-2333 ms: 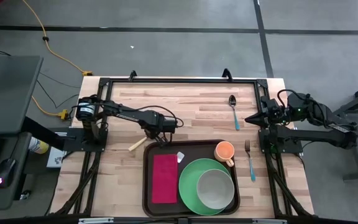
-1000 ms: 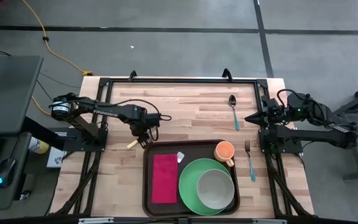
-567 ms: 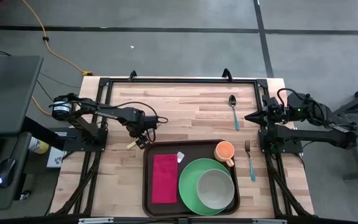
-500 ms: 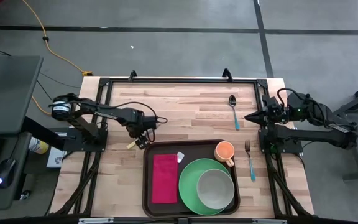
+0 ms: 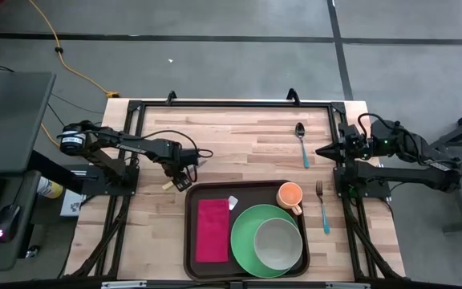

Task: Set up tray
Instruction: Put the yellow knife on the red napkin

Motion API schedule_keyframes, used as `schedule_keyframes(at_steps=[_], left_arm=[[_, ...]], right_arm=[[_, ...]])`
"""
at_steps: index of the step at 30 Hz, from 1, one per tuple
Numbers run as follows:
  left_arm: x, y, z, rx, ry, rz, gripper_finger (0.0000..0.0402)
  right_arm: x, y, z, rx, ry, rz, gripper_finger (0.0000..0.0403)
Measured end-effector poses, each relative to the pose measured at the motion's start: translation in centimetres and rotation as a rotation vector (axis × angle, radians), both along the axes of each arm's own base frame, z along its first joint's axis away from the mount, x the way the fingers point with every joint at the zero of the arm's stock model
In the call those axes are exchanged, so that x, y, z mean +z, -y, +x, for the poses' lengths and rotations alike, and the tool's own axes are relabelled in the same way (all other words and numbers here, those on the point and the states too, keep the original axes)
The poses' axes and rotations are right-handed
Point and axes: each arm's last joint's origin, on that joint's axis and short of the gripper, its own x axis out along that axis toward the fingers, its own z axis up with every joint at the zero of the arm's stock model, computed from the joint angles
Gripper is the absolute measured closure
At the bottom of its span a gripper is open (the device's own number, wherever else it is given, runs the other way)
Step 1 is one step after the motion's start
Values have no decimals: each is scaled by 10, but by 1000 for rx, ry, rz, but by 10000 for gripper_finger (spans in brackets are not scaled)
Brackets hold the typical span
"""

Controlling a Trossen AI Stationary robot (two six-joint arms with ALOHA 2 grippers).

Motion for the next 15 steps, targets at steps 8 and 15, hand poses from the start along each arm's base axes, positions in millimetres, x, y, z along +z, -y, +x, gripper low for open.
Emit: schedule_keyframes(at_steps=[8,15], left_arm=[[-1,0,1,-22,7,1,243],[-1,0,1,-27,15,1,301]], right_arm=[[0,0,0,-2,0,3,402],[0,0,0,-10,0,-2,402]])
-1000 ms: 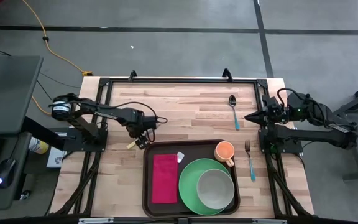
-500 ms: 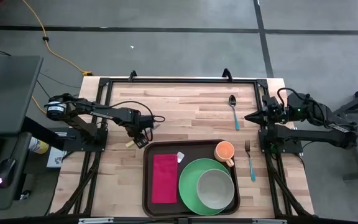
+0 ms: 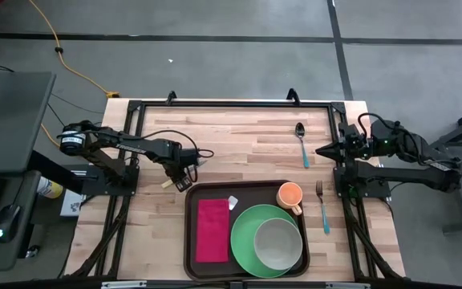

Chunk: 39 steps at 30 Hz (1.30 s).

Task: Set up tray
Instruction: Put the yellow knife on the red napkin

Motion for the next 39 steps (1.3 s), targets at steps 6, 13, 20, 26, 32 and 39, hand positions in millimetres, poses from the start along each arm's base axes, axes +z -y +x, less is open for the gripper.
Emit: schedule_keyframes(at_steps=[6,13,20,26,32,39], left_arm=[[1,0,0,2,1,-3,360],[18,1,-5,44,94,8,360],[50,4,-8,146,306,-26,360],[76,21,-9,255,491,-28,360],[97,61,-20,359,663,9,360],[112,126,-40,488,974,41,360]], right_arm=[[0,0,0,0,0,-1,402],[0,0,0,0,-1,-5,402],[0,0,0,17,-1,-27,402],[-1,0,0,23,-12,-23,402],[-10,-1,-4,29,-109,-3,402],[-17,-3,-8,69,-183,21,402]])
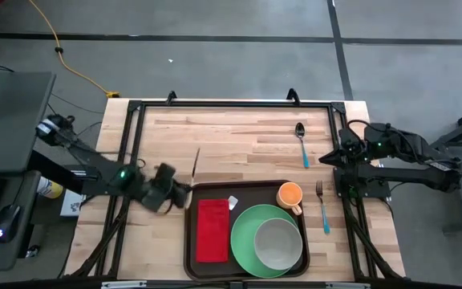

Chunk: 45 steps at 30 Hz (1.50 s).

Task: Set up tray
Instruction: Put the yellow knife on the red napkin

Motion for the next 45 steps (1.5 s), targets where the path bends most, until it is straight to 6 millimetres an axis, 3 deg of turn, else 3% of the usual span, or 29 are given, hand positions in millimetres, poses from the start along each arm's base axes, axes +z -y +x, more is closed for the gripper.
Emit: schedule_keyframes(at_steps=[6,13,21,25,30,35,41,45], left_arm=[[-9,45,8,82,-3,-22,360],[1,79,63,133,-107,-30,360],[25,88,129,222,-341,91,360],[38,84,147,245,-473,158,360],[52,85,153,231,-501,138,360],[49,87,154,208,-541,64,360],[26,78,161,246,-699,92,360],[20,75,153,256,-836,136,360]], right_arm=[[1,0,1,34,18,-26,402],[2,0,1,38,25,-42,402],[2,0,1,44,26,-44,402],[2,-1,1,51,27,-39,402],[2,-1,1,68,30,-31,402],[2,-1,1,74,31,-18,402],[2,-2,1,88,33,12,402],[3,-3,-1,89,42,11,402]])
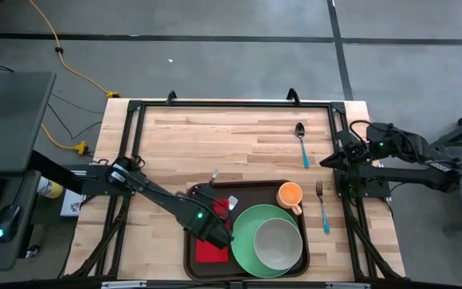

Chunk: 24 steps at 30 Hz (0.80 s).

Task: Set up tray
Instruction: Put the yellow knife on the red napkin

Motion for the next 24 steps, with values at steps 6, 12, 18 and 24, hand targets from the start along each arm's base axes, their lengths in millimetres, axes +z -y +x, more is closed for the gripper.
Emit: schedule_keyframes(at_steps=[6,12,18,24], left_arm=[[-1,-10,6,5,6,50,360],[-1,-24,17,11,49,65,360],[-1,-27,24,-6,68,2,360],[-2,-16,24,16,93,-104,360]], right_arm=[[0,0,-1,-5,3,3,402],[0,0,-1,-10,2,7,402],[1,0,-1,-25,3,36,402],[1,0,0,-40,1,65,402]])
